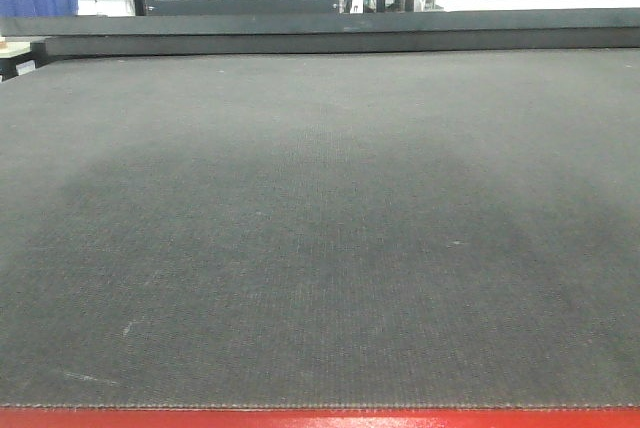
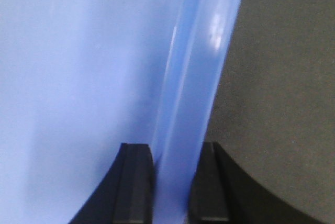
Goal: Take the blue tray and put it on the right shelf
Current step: 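Hold the tray with both grippers while the base drives to the shelf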
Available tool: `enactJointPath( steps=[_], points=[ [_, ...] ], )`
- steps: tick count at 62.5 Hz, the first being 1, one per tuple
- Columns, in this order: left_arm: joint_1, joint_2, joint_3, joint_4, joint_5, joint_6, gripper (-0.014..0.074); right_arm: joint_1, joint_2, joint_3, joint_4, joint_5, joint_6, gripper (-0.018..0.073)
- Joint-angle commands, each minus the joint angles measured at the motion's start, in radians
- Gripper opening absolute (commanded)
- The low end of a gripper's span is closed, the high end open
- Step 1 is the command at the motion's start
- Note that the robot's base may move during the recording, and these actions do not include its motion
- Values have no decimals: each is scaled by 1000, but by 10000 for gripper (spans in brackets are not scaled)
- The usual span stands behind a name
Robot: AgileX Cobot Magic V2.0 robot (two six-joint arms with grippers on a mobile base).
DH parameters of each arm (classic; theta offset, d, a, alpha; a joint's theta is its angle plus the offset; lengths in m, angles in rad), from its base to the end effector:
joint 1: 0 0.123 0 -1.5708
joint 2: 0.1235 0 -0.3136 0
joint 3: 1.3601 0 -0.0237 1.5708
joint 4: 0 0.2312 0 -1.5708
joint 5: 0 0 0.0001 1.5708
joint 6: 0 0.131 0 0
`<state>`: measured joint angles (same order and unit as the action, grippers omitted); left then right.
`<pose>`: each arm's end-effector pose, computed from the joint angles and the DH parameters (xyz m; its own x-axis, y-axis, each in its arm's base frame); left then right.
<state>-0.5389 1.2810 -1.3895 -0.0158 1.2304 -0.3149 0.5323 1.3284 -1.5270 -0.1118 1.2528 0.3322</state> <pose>0.2025 -0.1233 0.3878 -0.8639 0.1499 -0.4808 0.2610 0.9497 -0.1729 0.2242 0.1159 0.4152 -0.8099 -0.1392 -0.5699 -0.2255 0.9707 0.0834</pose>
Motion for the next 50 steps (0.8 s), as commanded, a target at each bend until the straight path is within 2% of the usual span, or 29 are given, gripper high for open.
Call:
enactJointPath(
  steps=[1, 29, 50],
  points=[
    [-21, -13, -25, -16, 106, 54, -48, 7, -33, -32, 14, 33, -19, 55],
    [-21, -13, -25, -16, 106, 54, -48, 7, -33, -32, 14, 27, -19, 55],
    [-21, -13, -25, -87, 106, 54, -48, 7, -33, -32, 14, 27, -19, 55]
  ],
)
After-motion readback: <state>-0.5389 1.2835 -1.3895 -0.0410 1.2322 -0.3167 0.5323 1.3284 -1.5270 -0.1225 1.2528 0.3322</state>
